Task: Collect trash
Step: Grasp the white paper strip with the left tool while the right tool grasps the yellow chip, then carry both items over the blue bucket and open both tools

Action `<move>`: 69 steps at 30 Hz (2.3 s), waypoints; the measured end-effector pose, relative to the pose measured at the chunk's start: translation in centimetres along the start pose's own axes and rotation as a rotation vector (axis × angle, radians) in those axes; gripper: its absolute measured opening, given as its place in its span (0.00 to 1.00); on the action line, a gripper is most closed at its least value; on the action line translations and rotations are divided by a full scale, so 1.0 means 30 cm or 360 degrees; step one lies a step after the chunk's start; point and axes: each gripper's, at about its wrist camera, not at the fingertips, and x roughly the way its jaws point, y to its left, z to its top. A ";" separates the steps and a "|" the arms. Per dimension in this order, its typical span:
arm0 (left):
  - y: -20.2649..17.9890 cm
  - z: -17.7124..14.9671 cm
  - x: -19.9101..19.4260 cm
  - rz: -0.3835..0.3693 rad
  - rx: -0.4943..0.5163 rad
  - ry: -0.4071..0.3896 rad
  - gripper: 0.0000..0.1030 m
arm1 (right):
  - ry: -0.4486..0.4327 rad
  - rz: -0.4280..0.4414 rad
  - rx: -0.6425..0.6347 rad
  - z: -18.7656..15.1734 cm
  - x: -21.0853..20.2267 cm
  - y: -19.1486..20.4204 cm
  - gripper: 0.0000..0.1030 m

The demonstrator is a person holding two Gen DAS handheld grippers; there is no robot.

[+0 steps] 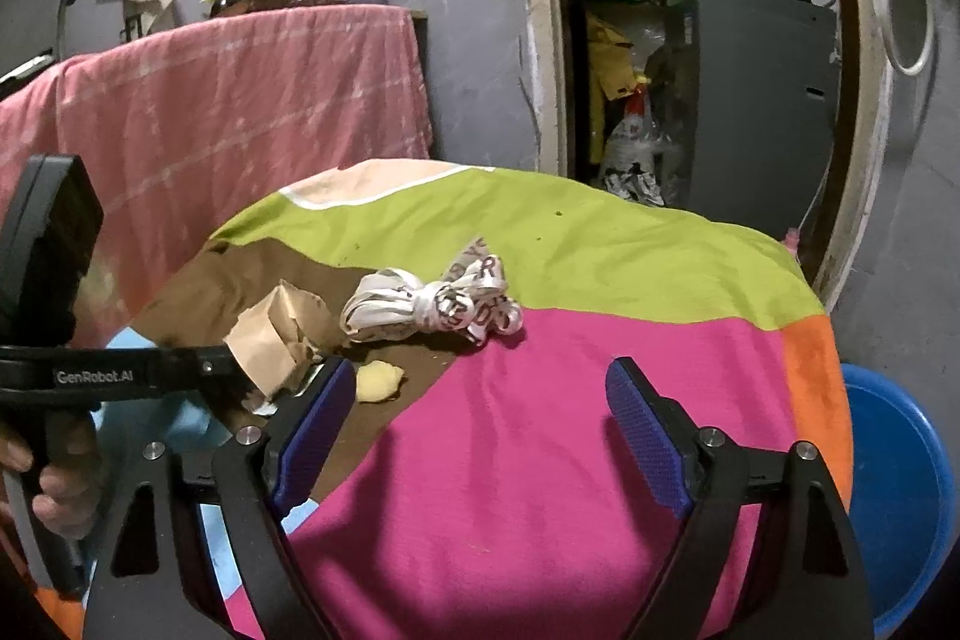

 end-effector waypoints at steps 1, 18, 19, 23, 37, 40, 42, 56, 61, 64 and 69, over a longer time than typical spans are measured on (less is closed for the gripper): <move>0.004 -0.001 -0.006 0.0007 -0.0005 -0.0002 0.02 | 0.0009 0.0006 -0.0006 0.001 0.005 0.005 0.80; 0.055 -0.004 -0.106 0.0085 -0.0051 -0.0075 0.01 | 0.0284 0.0158 -0.0247 0.021 0.160 0.132 0.41; 0.057 -0.003 -0.108 0.0085 -0.0050 -0.0079 0.01 | 0.0316 0.0158 -0.0255 0.019 0.175 0.138 0.36; 0.060 -0.001 -0.116 0.0081 -0.0055 -0.0093 0.01 | 0.0353 0.0164 -0.0271 0.014 0.187 0.153 0.30; -0.034 -0.029 -0.163 0.0097 0.0105 -0.0251 0.02 | 0.0022 0.0087 -0.0176 -0.002 -0.019 0.121 0.21; -0.101 -0.032 -0.183 0.0081 0.0181 -0.0346 0.02 | -0.0143 0.0024 -0.0163 0.013 -0.126 0.107 0.21; -0.157 -0.033 -0.197 0.0068 0.0237 -0.0418 0.02 | -0.0248 -0.0028 -0.0163 0.025 -0.202 0.092 0.21; -0.276 -0.047 -0.147 0.0404 0.0439 -0.0399 0.02 | -0.0389 -0.0084 -0.0104 0.037 -0.372 0.029 0.21; -0.200 -0.072 -0.118 0.0480 0.0365 -0.0345 0.02 | -0.0327 -0.0034 -0.0064 -0.007 -0.308 0.016 0.21; -0.174 -0.083 -0.133 0.0478 0.0327 -0.0363 0.02 | -0.0271 -0.0019 -0.0016 -0.039 -0.263 -0.001 0.21; -0.198 -0.098 -0.192 0.0395 0.0355 -0.0507 0.02 | -0.0393 -0.0076 -0.0057 -0.041 -0.317 0.019 0.21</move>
